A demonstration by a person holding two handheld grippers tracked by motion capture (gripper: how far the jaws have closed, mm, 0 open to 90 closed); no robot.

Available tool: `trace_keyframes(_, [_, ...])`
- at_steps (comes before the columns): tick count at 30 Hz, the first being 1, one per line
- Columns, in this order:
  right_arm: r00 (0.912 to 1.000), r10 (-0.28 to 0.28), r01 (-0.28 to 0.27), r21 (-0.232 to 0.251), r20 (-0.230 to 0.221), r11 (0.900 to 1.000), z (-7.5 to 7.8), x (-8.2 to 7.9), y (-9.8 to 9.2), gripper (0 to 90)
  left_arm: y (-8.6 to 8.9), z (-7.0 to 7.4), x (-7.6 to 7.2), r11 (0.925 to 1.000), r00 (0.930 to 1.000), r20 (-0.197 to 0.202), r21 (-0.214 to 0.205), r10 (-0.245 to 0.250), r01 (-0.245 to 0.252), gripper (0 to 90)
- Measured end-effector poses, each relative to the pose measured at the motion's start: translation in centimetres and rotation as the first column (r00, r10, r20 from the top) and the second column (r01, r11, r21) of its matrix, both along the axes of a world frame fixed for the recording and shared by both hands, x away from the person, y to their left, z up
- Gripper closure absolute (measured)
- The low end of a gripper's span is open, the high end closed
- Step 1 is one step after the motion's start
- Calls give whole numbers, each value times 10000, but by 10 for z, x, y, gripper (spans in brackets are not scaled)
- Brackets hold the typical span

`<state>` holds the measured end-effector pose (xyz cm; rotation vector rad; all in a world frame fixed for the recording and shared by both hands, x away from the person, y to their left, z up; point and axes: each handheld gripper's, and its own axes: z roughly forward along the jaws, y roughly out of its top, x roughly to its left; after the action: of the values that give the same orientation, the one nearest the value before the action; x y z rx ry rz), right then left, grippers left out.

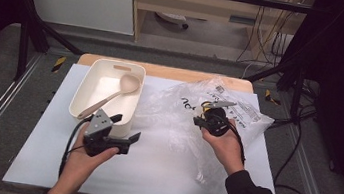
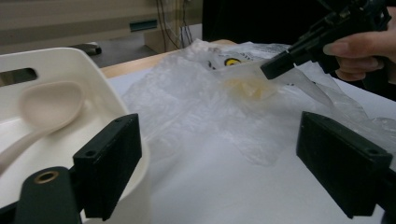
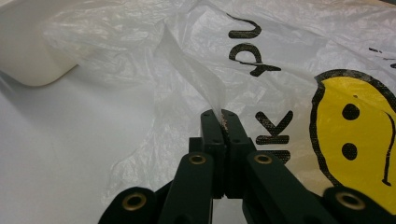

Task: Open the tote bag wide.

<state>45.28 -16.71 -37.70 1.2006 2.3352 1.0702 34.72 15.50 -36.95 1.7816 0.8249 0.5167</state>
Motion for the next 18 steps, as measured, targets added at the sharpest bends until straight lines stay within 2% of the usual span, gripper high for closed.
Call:
trace_keyframes(2, [10000, 82, -81, -19, 54, 10000, 3, -2, 1, 900, -12, -4, 2, 9999, 9999, -64, 13, -116, 116, 171])
trace_keyframes(7, [9999, 90, -90, -19, 119, 10000, 10, -4, 4, 900, -39, -18, 7, 9981, 9982, -344, 374, -483, 495, 227])
trace_keyframes(10, [9999, 73, -74, 51, 114, 10000, 15, -4, 5, 900, -55, -24, 12, 9970, 9954, -609, 172, -741, 753, 262])
trace_keyframes(14, [9999, 37, -38, 111, 109, 9999, 19, -2, 6, 900, -72, -30, 22, 9951, 9949, -585, 505, -816, 846, 301])
trace_keyframes(18, [9999, 35, -38, 182, 130, 9998, 23, -2, 6, 900, -83, -39, 32, 9945, 9944, -595, 518, -874, 906, 344])
